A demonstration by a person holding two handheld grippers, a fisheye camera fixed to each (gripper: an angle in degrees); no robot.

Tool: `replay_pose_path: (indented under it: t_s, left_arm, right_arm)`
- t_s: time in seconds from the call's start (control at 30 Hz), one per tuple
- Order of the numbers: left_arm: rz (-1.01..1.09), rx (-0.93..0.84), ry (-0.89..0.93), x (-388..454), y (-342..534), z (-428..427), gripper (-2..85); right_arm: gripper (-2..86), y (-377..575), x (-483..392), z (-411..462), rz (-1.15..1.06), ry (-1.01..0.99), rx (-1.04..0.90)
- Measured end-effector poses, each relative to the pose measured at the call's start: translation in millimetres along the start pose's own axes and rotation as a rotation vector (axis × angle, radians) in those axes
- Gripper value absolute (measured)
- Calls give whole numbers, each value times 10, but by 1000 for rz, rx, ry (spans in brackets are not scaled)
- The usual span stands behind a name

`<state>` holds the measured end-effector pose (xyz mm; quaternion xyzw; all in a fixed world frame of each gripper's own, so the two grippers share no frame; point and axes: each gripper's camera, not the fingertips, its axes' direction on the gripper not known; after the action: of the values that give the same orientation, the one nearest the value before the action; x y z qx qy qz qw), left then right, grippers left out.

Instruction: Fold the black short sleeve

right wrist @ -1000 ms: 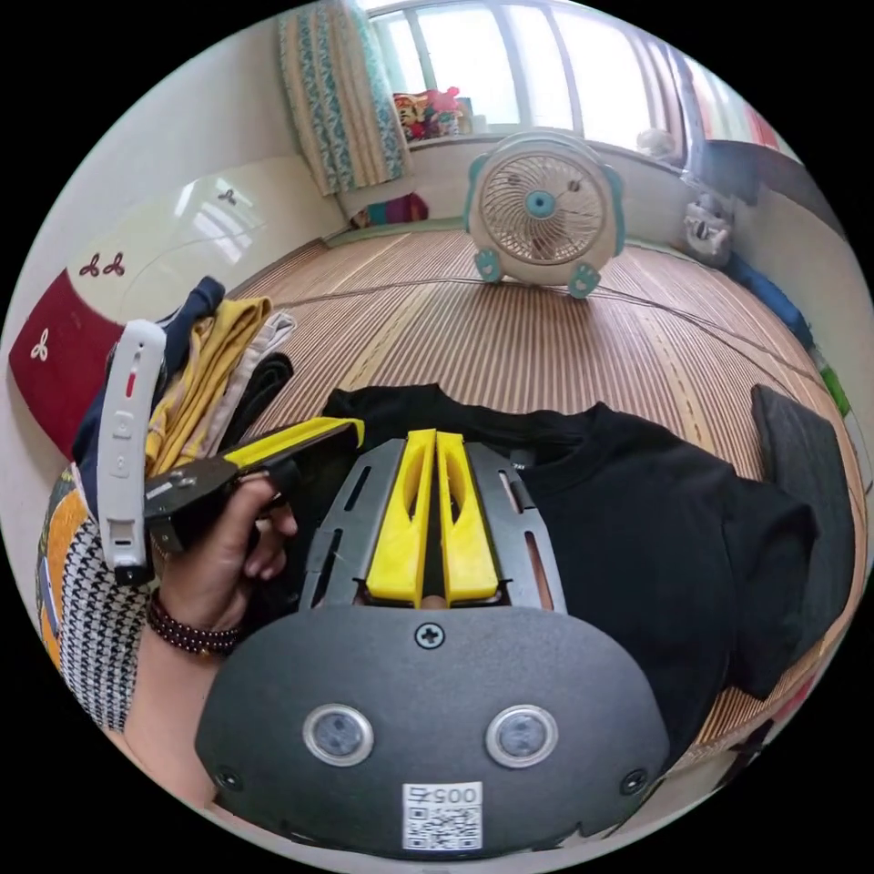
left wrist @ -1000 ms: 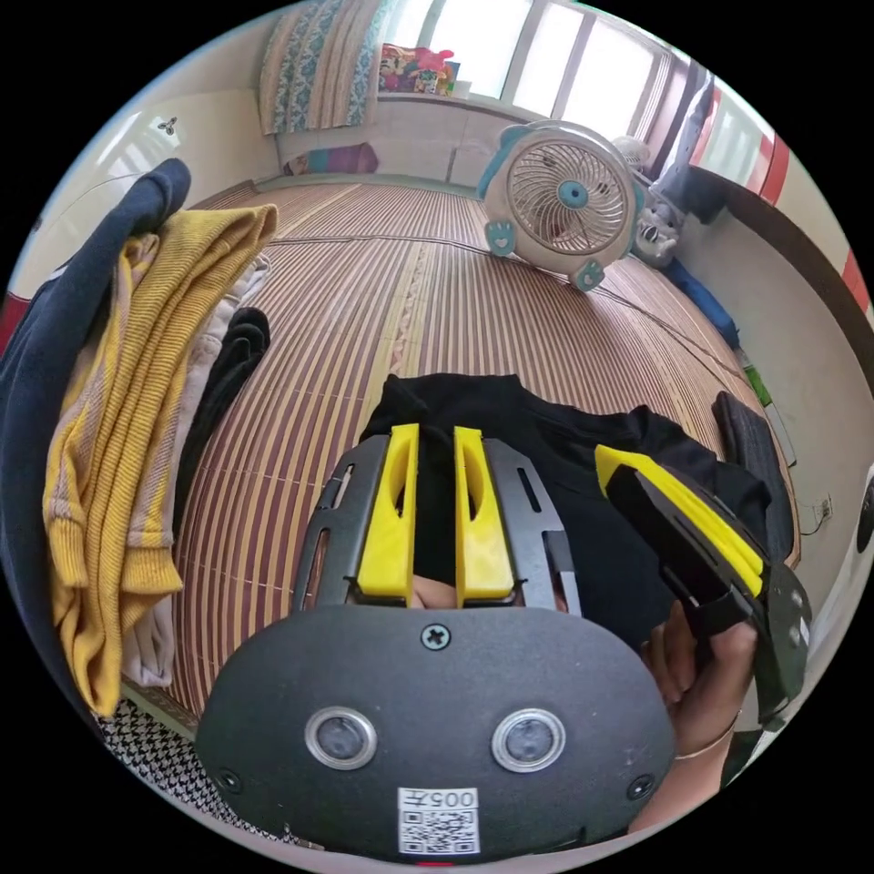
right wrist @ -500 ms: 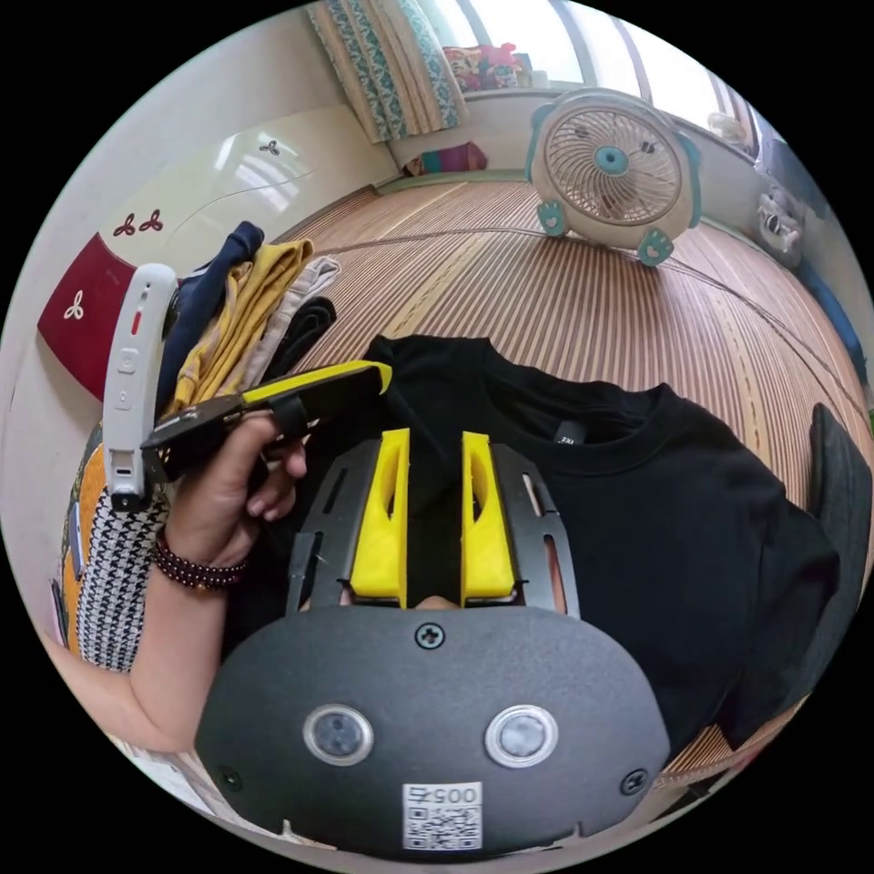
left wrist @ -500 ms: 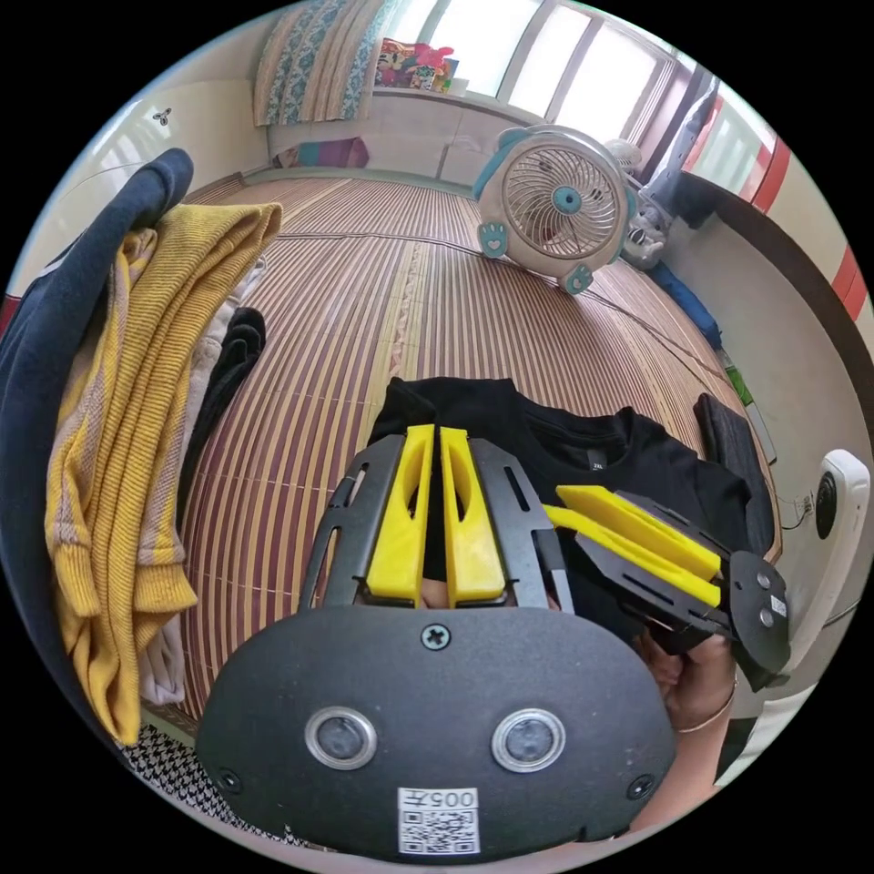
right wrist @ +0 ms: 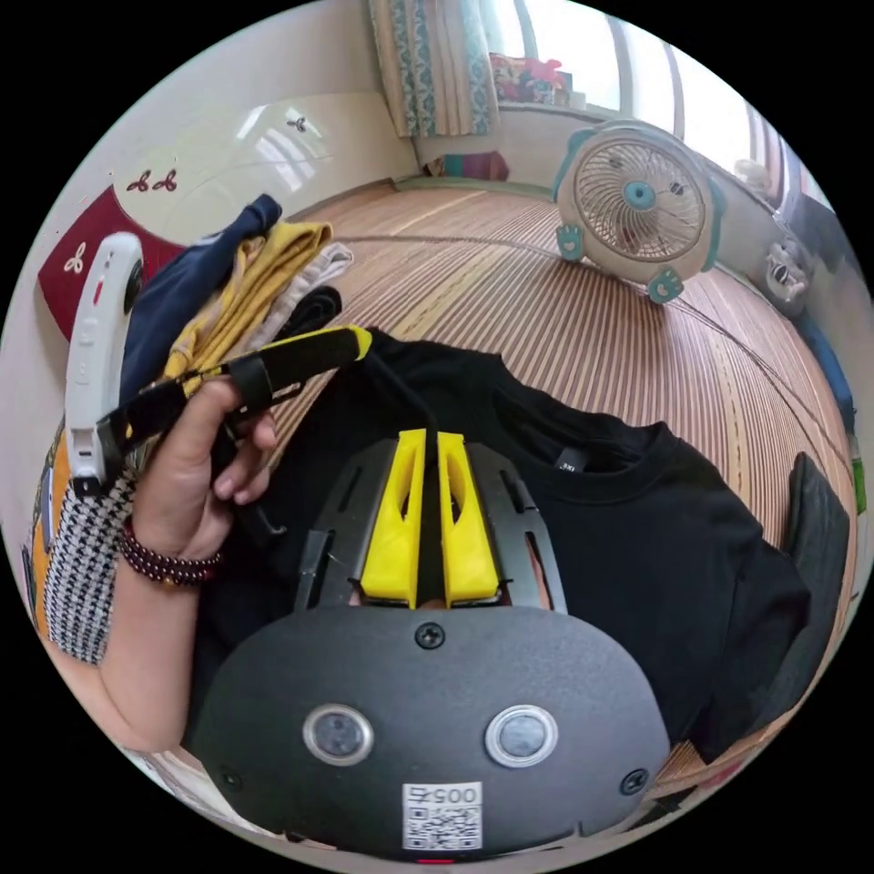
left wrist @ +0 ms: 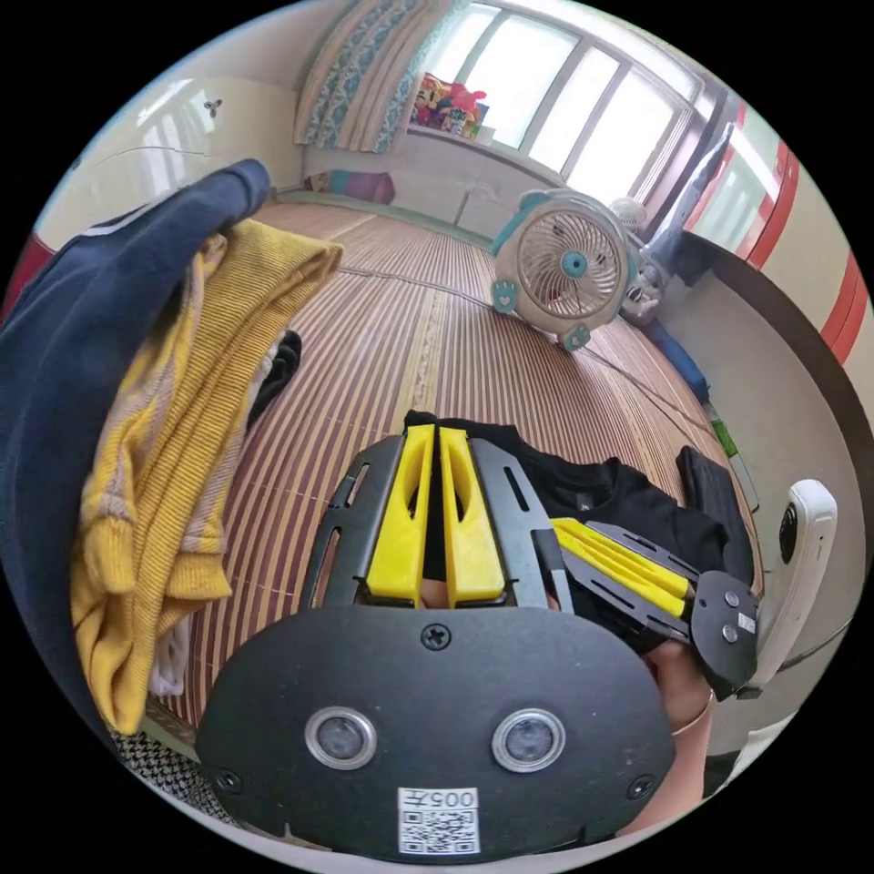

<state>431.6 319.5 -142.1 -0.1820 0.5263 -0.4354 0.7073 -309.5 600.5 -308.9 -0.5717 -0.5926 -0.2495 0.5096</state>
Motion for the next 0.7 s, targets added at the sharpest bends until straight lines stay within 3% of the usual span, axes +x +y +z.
replay_pose_path:
  t_s: [0.1, 0.27, 0.7]
  left_arm:
    - [-48, 61, 6, -70, 40, -86, 43]
    - [-59, 84, -35, -74, 78, -137, 64]
    - [21, -148, -65, 153, 63, 389, -3]
  right_arm:
    - [-5, -63, 110, 22, 86, -6, 68]
    - [28, -84, 294, 205, 207, 46, -32]
    - [29, -74, 461, 16, 200, -38, -30]
